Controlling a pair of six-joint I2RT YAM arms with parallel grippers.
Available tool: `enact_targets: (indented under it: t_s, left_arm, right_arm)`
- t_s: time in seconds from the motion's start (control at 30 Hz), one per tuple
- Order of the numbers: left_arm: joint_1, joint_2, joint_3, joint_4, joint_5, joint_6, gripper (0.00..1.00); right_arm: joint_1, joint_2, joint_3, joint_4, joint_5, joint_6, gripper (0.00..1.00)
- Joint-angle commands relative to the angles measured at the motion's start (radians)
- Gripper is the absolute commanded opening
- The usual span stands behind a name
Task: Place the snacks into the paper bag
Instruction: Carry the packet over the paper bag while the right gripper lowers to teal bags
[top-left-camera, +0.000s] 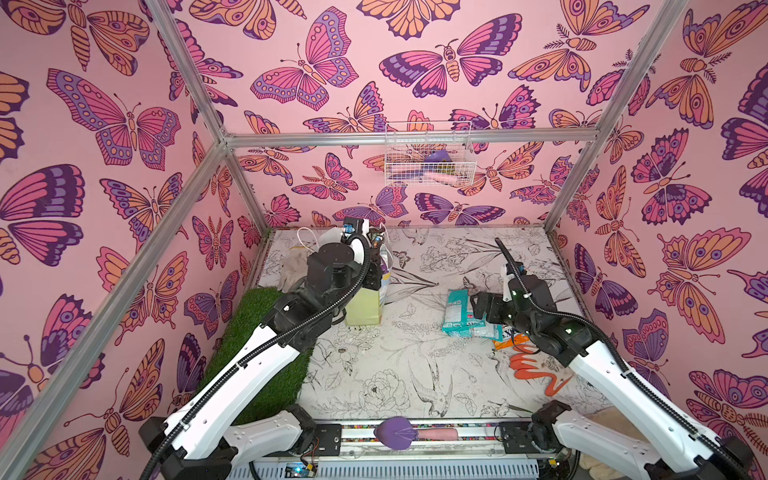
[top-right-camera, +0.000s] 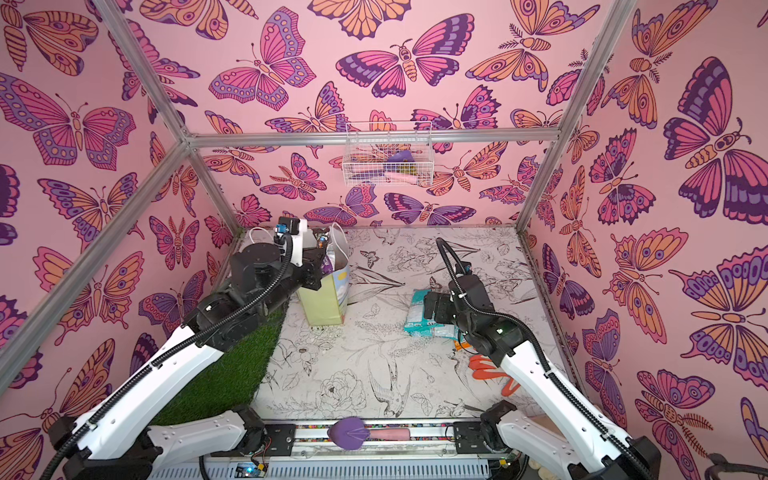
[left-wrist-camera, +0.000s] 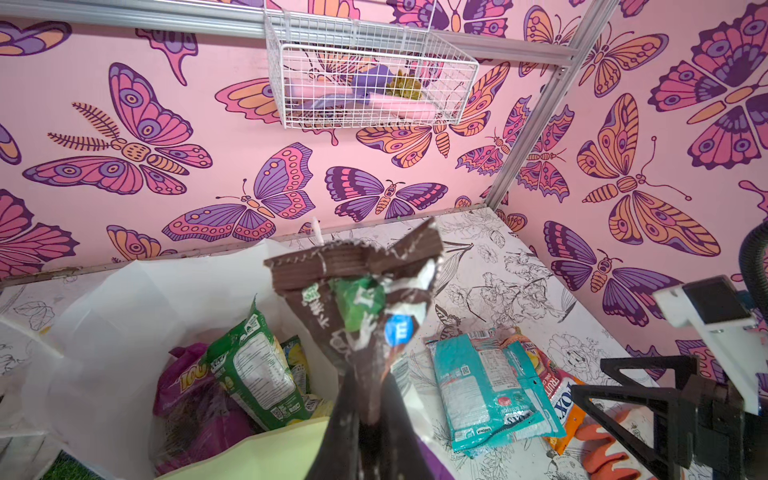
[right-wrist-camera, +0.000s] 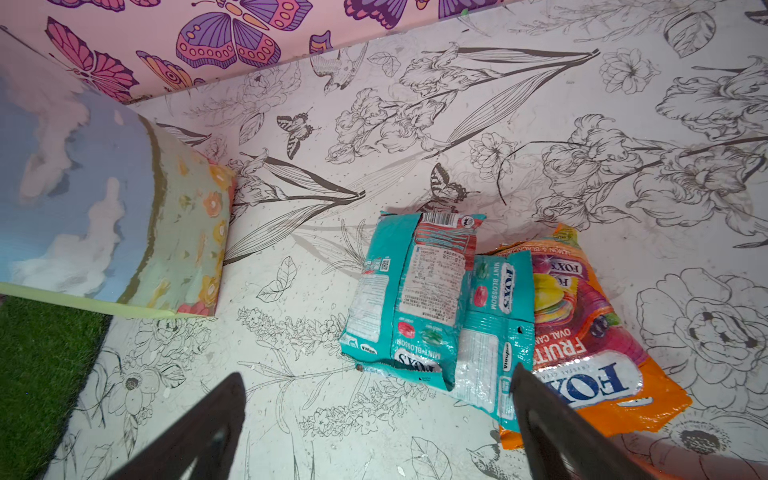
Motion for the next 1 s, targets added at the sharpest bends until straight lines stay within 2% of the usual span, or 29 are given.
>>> enact_targets:
  t_s: [0.0,0.7,0.97]
  left_arm:
    - [0.027,-0.018,-0.004,-0.012,0.022,0.011,0.04]
    - [0.158,0.026,-0.012,-0.018,0.097,-0.005,0.04]
    - [0.199,0.04,-0.014,-0.014,0.112,-0.004,0.04]
  right_arm:
    - [-0.004,0.007,-0.008,0.028,-0.054,-0.018,0.99]
    - [-0.004,0.016,-0.042,0.11,-0.231,-0.015,0.99]
    - [-0.004,0.013,-0.049,0.132,-0.265,-0.01,0.99]
